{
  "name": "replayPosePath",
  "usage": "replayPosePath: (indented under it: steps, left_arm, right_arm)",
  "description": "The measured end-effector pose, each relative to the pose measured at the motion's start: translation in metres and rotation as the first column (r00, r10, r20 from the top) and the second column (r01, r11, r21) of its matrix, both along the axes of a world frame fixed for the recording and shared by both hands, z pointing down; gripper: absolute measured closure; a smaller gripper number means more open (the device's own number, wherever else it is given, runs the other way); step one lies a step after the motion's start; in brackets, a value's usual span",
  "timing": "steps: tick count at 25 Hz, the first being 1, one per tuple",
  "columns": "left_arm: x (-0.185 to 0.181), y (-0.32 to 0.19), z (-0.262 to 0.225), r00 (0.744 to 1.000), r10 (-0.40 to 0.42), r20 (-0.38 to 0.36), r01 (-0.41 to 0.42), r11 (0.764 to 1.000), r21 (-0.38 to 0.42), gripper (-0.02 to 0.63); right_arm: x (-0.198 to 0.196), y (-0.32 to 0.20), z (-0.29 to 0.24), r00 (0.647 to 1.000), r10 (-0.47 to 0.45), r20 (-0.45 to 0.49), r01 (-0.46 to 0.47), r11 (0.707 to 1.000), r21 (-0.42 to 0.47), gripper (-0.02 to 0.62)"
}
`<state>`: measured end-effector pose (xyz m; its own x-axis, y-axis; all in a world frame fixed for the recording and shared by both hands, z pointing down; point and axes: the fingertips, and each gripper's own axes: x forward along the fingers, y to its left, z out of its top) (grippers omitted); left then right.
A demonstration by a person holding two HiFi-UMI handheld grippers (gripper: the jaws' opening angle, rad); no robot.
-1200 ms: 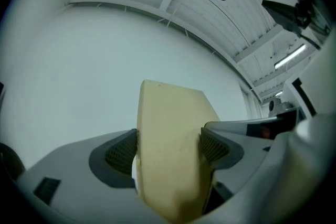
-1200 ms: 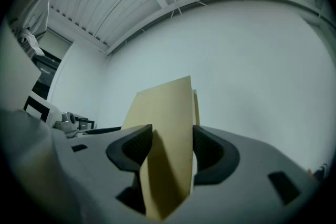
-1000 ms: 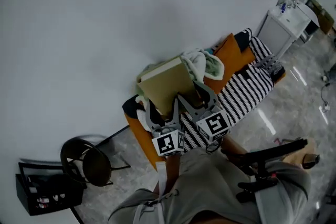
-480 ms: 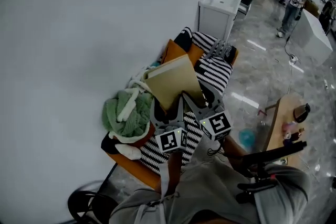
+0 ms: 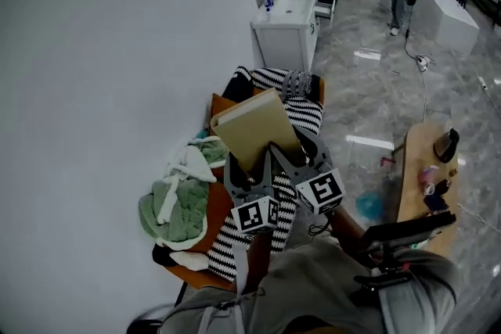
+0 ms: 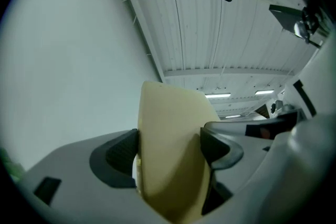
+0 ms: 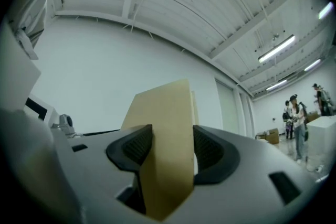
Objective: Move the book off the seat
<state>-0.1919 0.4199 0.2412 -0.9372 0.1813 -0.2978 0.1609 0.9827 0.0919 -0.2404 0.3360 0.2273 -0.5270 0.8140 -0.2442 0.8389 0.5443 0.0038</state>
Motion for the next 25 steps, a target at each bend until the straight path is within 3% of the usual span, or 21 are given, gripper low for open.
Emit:
replayPosePath:
  steps: [3,6,8,10,11,13,16,22,25]
  left_arm:
    - [-0.044,-0.078,0.001,0.994,0.108,-0.023,-0.108,0.994,-0.026,0.216]
    - [-0.078,-0.143,0.012,0.969,0.243,-0.047,-0.245,0.969,-0.031,0.216]
    - [-0.099,-0.207,0.020,0.933,0.355,-0.055,-0.358,0.933,-0.038,0.216]
    - [-0.119,-0.285,0.031,0.869,0.490,-0.070,-0.493,0.869,-0.041,0.216]
    - [-0.127,-0.327,0.039,0.822,0.564,-0.077,-0.568,0.822,-0.037,0.216]
    - [-0.137,-0.408,0.057,0.705,0.704,-0.090,-0.707,0.707,-0.015,0.216]
    - [-0.139,-0.509,0.081,0.531,0.841,-0.107,-0.845,0.535,0.014,0.216]
    - [-0.123,-0.672,0.095,0.186,0.977,-0.108,-0.980,0.193,0.050,0.216]
    - [-0.126,-0.741,0.098,0.042,0.994,-0.098,-0.997,0.048,0.061,0.216]
  right_arm:
    - [-0.035,-0.083,0.006,0.994,0.111,-0.025,-0.112,0.994,-0.022,0.367]
    - [-0.057,-0.152,0.017,0.969,0.241,-0.047,-0.242,0.970,-0.024,0.367]
    - [-0.067,-0.219,0.026,0.935,0.351,-0.054,-0.353,0.935,-0.026,0.367]
    - [-0.072,-0.299,0.037,0.871,0.488,-0.064,-0.490,0.871,-0.024,0.367]
    - [-0.072,-0.340,0.044,0.823,0.564,-0.071,-0.566,0.824,-0.019,0.367]
    - [-0.064,-0.419,0.061,0.705,0.704,-0.085,-0.707,0.708,0.002,0.367]
    - [-0.046,-0.512,0.082,0.534,0.838,-0.108,-0.840,0.541,0.047,0.367]
    - [-0.003,-0.654,0.095,0.184,0.977,-0.108,-0.979,0.193,0.071,0.367]
    - [0.003,-0.711,0.096,0.043,0.994,-0.101,-0.994,0.053,0.092,0.367]
